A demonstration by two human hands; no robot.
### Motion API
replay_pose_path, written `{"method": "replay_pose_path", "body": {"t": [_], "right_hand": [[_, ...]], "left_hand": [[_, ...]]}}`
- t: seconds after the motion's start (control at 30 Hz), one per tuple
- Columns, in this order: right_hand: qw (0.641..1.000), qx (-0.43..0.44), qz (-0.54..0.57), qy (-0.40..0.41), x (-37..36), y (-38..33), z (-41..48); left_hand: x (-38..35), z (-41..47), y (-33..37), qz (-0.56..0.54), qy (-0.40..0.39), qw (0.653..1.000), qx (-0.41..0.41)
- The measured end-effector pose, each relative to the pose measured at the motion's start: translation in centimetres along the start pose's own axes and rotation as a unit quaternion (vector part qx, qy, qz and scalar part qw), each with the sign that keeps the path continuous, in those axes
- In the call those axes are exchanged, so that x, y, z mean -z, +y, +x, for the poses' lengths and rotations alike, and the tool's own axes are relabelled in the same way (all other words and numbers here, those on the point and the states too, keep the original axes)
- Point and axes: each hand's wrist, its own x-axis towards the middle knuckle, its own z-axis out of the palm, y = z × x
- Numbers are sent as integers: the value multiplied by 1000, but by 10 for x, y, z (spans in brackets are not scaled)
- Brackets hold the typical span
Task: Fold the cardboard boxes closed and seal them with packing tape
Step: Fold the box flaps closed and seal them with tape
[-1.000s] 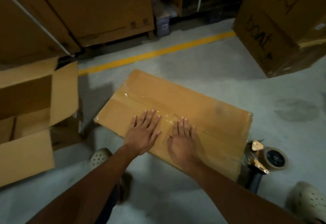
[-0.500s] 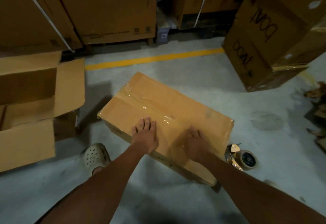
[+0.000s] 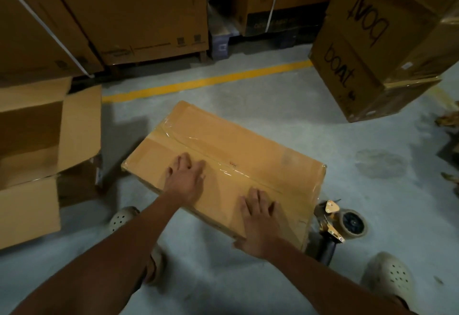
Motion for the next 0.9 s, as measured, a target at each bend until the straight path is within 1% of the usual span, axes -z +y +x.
{"method": "replay_pose_path", "body": {"t": [0.07, 0.13, 0.2, 0.27, 0.33, 0.4, 0.47, 0.53, 0.57, 0.67, 0.73, 0.8, 0.9], "right_hand": [[1000, 11, -12, 8, -4, 7, 4], [1000, 12, -14, 21, -7, 21, 11], [999, 4, -18, 38, -4, 43, 21], [999, -8, -23, 44, 8, 72, 35], [999, -30, -12, 35, 23, 98, 46], [997, -73, 6, 29, 36, 113, 54], [988, -140, 43, 40, 45, 116, 55], [978, -183, 91, 30, 52, 108, 49], [977, -184, 107, 23, 53, 104, 45], [984, -142, 110, 16, 44, 94, 27], [983, -147, 109, 25, 32, 94, 15], [964, -208, 159, 56, 19, 97, 1], [894, -333, 287, 81, 4, 109, -21]], "left_hand": [[3, 15, -24, -15, -2, 997, 82], [9, 29, -52, -36, 13, 987, 153], [14, 39, -72, -40, 13, 984, 171], [18, 43, -75, -47, 5, 983, 176], [15, 41, -56, -56, 14, 979, 193], [6, 33, -26, -56, 35, 974, 217], [-2, 20, 8, -62, 46, 969, 233], [-9, 3, 39, -90, 34, 963, 250], [-11, -6, 52, -105, 19, 961, 255], [-15, -34, 86, -148, -28, 958, 245], [-20, -51, 106, -175, -50, 957, 226], [-28, -67, 128, -193, -67, 958, 199], [-42, -84, 157, -188, -83, 963, 173]]}}
